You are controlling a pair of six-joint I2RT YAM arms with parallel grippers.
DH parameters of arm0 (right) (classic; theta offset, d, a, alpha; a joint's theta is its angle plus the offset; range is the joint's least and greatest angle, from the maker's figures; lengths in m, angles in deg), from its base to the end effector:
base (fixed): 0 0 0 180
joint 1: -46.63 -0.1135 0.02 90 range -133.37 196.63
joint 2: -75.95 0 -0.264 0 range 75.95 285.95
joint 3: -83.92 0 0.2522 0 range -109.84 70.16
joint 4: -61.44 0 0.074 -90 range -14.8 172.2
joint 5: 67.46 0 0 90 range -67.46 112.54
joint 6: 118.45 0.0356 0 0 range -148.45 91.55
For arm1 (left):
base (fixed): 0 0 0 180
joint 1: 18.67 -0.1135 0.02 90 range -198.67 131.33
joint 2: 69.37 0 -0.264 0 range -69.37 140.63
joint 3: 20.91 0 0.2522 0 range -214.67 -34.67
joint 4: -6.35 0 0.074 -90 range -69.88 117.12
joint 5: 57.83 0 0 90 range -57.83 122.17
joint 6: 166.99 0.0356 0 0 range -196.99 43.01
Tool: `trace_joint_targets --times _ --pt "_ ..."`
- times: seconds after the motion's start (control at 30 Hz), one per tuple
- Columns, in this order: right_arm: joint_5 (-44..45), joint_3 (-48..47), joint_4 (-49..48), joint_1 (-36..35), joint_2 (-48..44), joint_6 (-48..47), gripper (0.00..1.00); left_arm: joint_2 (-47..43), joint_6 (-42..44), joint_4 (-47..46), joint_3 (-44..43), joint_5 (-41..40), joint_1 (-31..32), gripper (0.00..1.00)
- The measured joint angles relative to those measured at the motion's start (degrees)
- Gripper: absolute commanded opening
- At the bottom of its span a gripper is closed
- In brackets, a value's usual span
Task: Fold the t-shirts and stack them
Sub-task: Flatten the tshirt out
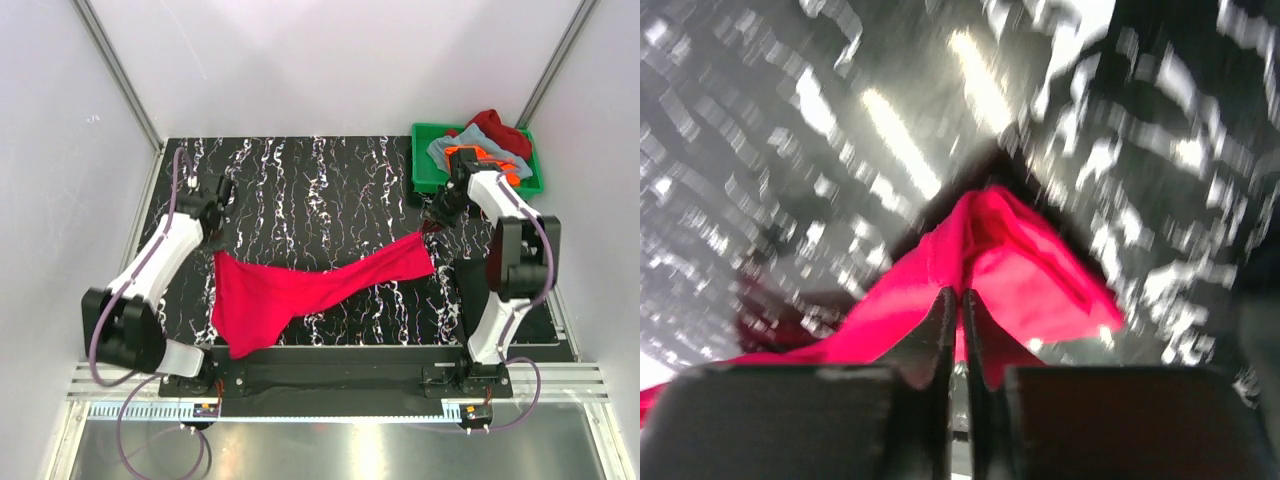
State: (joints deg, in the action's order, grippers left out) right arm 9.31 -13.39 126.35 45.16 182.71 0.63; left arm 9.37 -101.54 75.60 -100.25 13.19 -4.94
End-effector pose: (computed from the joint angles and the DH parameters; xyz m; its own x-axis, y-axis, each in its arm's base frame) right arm 0.3739 0.0177 0.2202 -0.8834 0.4506 -0.1285 0.3922 0.8611 0.3236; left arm 0.2552 -0.0504 0.2748 -0.8684 -0.1923 -0.4570 -0.2764 0.9530 0.1243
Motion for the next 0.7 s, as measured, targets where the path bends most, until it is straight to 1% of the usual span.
trace_joint_targets --times 0.03,0.07,0.13,0.17,0.23,0.3,0.37,0.43,0.47,0.53,0.57,0.63,0.7 --pt "0.0 -1.6 0.2 0.4 2.5 -0.7 0.21 2.8 1.1 -0.3 -2.1 0.5 -1.4 0.22" --pt "0.0 -3.8 0.8 0.7 5.3 -1.6 0.24 5.2 2.1 -0.5 -4.5 0.7 -2.2 0.33" --pt "0.0 -6.7 1.2 0.7 8.0 -3.3 0.27 8.3 3.4 -1.7 -8.6 1.3 -3.1 0.60" --pt "0.1 -7.7 1.4 0.7 8.5 -4.1 0.30 9.0 3.7 -2.8 -10.1 1.5 -3.2 0.66" --pt "0.2 -8.3 1.8 0.6 8.2 -5.9 0.33 8.9 3.3 -4.5 -11.2 2.4 -3.2 0.74" --pt "0.3 -7.9 2.1 0.6 7.0 -7.5 0.35 7.2 3.0 -5.2 -10.4 3.4 -2.9 0.75" --pt "0.7 -5.9 1.7 0.6 4.8 -8.7 0.37 3.9 2.2 -5.8 -7.1 4.5 -2.4 0.74" --pt "1.3 -2.6 1.8 0.6 1.6 -9.3 0.38 -0.6 1.3 -6.3 -1.9 6.3 -2.0 0.71" --pt "1.6 -0.9 1.9 0.6 -0.3 -9.4 0.39 -3.4 0.5 -6.0 1.1 7.4 -1.9 0.68" --pt "1.3 2.4 2.0 0.6 -4.1 -9.8 0.40 -8.8 -1.2 -5.4 6.5 9.5 -1.6 0.65" --pt "0.6 4.2 1.8 0.6 -5.9 -9.9 0.41 -11.8 -2.4 -4.7 9.2 10.5 -1.6 0.64" --pt "-1.5 7.7 1.0 0.6 -9.5 -9.8 0.45 -17.6 -5.1 -3.9 13.9 12.0 -1.6 0.61" --pt "-4.4 12.1 -0.5 0.6 -13.4 -9.6 0.46 -22.4 -8.5 -2.0 17.3 12.4 -1.6 0.56"
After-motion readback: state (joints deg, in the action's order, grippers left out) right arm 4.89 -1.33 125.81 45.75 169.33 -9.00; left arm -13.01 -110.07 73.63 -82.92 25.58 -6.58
